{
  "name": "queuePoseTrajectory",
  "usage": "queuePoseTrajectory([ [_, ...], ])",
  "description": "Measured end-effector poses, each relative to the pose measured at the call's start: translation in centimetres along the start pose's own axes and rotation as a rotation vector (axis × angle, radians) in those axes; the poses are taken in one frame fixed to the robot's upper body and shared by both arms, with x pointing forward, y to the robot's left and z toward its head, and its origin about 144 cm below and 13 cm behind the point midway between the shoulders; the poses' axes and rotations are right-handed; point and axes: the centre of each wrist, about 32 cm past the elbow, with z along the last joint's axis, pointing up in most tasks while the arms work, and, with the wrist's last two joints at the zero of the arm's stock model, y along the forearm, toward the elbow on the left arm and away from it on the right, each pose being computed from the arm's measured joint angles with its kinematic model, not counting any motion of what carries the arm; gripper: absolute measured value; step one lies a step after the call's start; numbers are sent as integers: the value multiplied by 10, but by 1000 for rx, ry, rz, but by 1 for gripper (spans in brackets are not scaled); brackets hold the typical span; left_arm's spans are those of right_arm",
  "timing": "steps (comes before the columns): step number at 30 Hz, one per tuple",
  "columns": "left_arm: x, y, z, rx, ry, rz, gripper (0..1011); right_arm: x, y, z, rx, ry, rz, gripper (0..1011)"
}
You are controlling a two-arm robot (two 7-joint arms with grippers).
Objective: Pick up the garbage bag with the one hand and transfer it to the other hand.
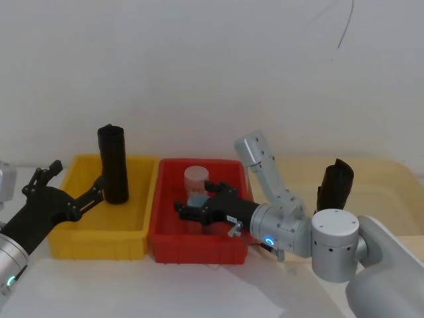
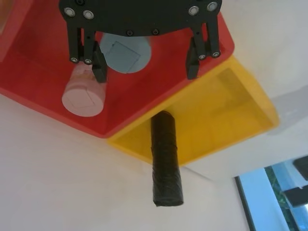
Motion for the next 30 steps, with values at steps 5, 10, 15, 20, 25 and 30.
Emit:
queuePoseTrajectory([
  [5,0,0,0,0,0,0,1003,2,0,-1,-6,-1,-10,1001],
  [10,0,0,0,0,0,0,1003,4,0,-1,-11,-6,-15,1002],
  [15,0,0,0,0,0,0,1004,5,-1,-1,-21,-12,-17,1001],
  [20,0,0,0,0,0,0,1003,6,-1,-2,-34,-18,-12,1001],
  [25,0,0,0,0,0,0,1003,6,-1,-3,-43,-21,-11,1001],
  [30,0,0,0,0,0,0,1003,8,0,-4,-54,-25,-14,1001],
])
